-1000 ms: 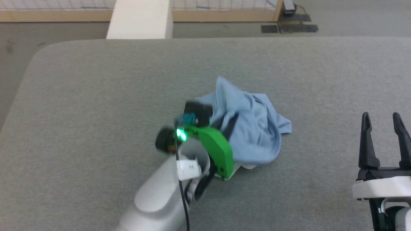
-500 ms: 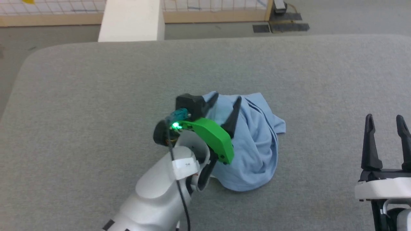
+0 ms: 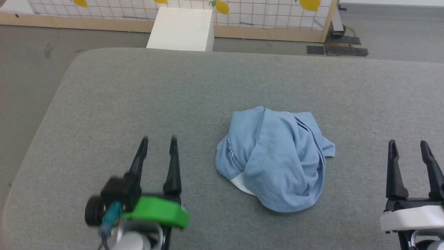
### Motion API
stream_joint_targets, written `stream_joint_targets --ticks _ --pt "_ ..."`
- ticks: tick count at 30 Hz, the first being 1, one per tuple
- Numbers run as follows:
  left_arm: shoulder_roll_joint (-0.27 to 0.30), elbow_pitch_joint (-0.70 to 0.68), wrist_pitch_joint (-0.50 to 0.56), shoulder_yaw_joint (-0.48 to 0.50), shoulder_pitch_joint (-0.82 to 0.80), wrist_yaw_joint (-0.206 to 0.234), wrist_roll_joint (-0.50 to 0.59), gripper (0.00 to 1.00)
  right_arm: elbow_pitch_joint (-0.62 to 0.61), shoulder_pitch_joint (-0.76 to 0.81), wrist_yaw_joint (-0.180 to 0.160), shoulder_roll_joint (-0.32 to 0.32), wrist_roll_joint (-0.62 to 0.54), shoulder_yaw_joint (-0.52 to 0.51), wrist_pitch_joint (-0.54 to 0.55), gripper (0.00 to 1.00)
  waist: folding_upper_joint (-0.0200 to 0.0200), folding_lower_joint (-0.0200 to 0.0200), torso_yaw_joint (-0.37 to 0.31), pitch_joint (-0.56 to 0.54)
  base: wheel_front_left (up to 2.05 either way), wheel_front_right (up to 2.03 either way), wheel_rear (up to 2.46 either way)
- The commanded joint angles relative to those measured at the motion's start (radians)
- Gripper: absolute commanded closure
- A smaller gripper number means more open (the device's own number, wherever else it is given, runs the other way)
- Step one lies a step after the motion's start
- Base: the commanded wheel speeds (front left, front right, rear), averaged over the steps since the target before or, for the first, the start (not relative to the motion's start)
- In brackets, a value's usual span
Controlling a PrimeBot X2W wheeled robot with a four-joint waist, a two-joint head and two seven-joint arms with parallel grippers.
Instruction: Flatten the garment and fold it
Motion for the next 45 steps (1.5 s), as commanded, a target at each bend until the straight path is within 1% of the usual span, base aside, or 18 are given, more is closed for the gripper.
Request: stream_joint_targets --ticks 1,4,6,9,13,15,18,20,22,24,28,31,32,33,37,41,43,45 --pt "-0.012 -0.011 -0.003 0.016 0.049 -0.013 0.022 0.0 0.003 0.016 -0.002 0.001 0.009 0.003 0.006 0.0 -0.0001 0.0001 0.011 0.004 0.0 0.0 0.0" --pt "-0.061 -0.03 -0.004 0.073 0.144 -0.042 0.04 0.0 0.012 0.029 -0.002 0.001 0.016 0.012 0.011 0.0 -0.0001 0.0001 0.027 0.007 0.0 0.0 0.0" --pt "-0.086 -0.024 -0.004 0.099 0.179 -0.074 0.06 0.0 0.016 0.029 -0.002 0.001 0.019 0.018 0.017 0.0 -0.0001 0.0001 0.039 0.008 0.0 0.0 0.0" --pt "-0.118 -0.016 -0.004 0.126 0.195 -0.112 0.085 0.0 0.013 0.017 -0.002 0.001 0.015 0.042 0.039 0.0 -0.0001 0.0001 0.057 0.007 0.0 0.0 0.0" --pt "-0.153 0.003 -0.004 0.158 0.192 -0.157 0.112 0.0 -0.002 -0.028 -0.002 0.001 -0.017 0.113 0.118 0.0 -0.0001 0.0001 0.08 0.009 0.0 0.0 0.0" --pt "-0.167 0.014 -0.004 0.168 0.188 -0.176 0.124 0.0 -0.005 -0.061 -0.002 -0.002 -0.028 0.155 0.174 0.0 -0.0001 0.0001 0.093 0.011 0.0 0.0 0.0" --pt "-0.187 0.032 -0.004 0.177 0.19 -0.199 0.134 0.0 0.008 -0.11 -0.002 -0.032 -0.016 0.207 0.282 0.0 -0.0001 0.0001 0.113 0.016 0.0 0.0 0.0" --pt "-0.2 0.046 -0.004 0.179 0.19 -0.213 0.137 0.0 0.045 -0.145 -0.002 -0.069 0.0 0.241 0.387 0.0 -0.0001 0.0001 0.132 0.023 0.0 0.0 0.0" --pt "-0.208 0.059 -0.004 0.178 0.187 -0.227 0.139 0.0 0.087 -0.173 -0.002 -0.088 0.03 0.253 0.479 0.0 -0.0001 0.0001 0.151 0.03 0.0 0.0 0.0" --pt "-0.215 0.074 -0.004 0.174 0.183 -0.238 0.14 0.0 0.126 -0.197 -0.002 -0.124 0.049 0.283 0.559 0.0 -0.0001 0.0001 0.175 0.037 0.0 0.0 0.0" --pt "-0.222 0.099 -0.004 0.169 0.175 -0.25 0.137 0.0 0.178 -0.231 -0.002 -0.161 0.095 0.322 0.656 0.0 -0.0001 0.0001 0.219 0.05 0.0 0.0 0.0" --pt "-0.224 0.108 -0.004 0.167 0.175 -0.254 0.136 0.0 0.186 -0.242 -0.002 -0.183 0.125 0.37 0.71 0.0 -0.0001 0.0001 0.239 0.052 0.0 0.0 0.0" --pt "-0.224 0.111 -0.004 0.167 0.175 -0.254 0.135 0.0 0.184 -0.244 -0.002 -0.185 0.138 0.373 0.721 0.15 -0.0001 0.0001 0.245 0.051 0.0 0.0 0.0" --pt "-0.224 0.113 -0.004 0.167 0.176 -0.255 0.134 0.0 0.183 -0.244 -0.002 -0.189 0.143 0.378 0.731 1.0 -0.0001 0.0001 0.248 0.049 0.0 0.0 0.0" --pt "-0.225 0.12 -0.004 0.165 0.18 -0.25 0.126 0.0 0.163 -0.244 -0.002 -0.192 0.149 0.375 0.729 1.0 -0.0001 0.0001 0.25 0.035 0.0 0.0 0.0" --pt "-0.225 0.12 -0.004 0.173 0.183 -0.242 0.121 0.0 0.133 -0.264 -0.002 -0.187 0.149 0.358 0.694 1.0 -0.0001 0.0001 0.224 0.014 0.0 0.0 0.0" --pt "-0.225 0.12 -0.004 0.18 0.185 -0.242 0.121 0.0 0.116 -0.288 -0.002 -0.187 0.147 0.335 0.674 1.0 -0.0001 0.0001 0.202 0.003 0.0 0.0 0.0" --pt "-0.225 0.122 -0.004 0.187 0.186 -0.243 0.128 0.0 0.098 -0.317 -0.002 -0.187 0.149 0.285 0.653 1.0 -0.0001 0.0001 0.178 -0.007 0.0 0.0 0.0"
